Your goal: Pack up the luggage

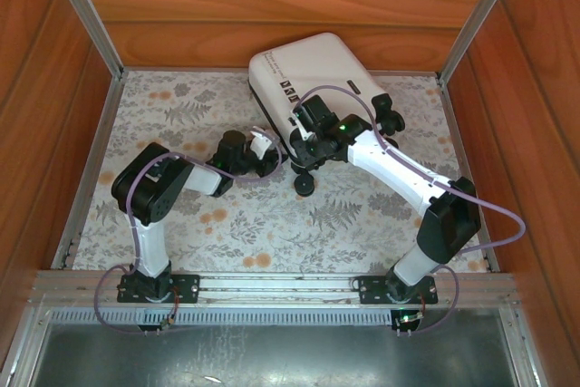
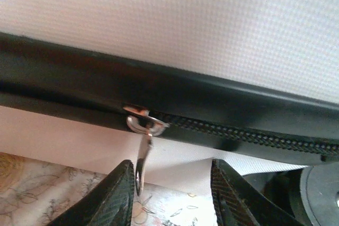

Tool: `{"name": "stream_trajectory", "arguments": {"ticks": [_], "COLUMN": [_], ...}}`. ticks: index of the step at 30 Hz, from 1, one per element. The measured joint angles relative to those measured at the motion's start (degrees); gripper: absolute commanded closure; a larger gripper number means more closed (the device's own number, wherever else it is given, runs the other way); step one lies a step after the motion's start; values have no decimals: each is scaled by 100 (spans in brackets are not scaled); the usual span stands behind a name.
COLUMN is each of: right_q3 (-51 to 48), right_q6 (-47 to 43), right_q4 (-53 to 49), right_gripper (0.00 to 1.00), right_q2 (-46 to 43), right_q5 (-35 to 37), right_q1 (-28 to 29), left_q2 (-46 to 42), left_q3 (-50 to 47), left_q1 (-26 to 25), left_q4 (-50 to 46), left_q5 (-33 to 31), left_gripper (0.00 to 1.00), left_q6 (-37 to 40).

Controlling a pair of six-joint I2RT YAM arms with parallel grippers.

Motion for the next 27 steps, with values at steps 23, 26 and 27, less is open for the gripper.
{"name": "stream_trajectory", "arguments": {"ticks": [23,26,27], "right_q3": [-87,-83,-83], "right_q6": [44,127,153], "right_q4": [85,87,87], "right_gripper": [100,100,100], "right_q2": [-68,-68,-68], "right_q5": [-120,-175,-197], "right_q1": [-31,-35,-35], "left_q2": [-188,-439,-503], "left_q3": [-101,-326,-404], "left_q1": [2,-120,-173], "left_q4": [190,175,175], "left_q5": [103,-39,-79], "left_gripper": [100,100,100], "left_q6": [-181,-166,-153]}}
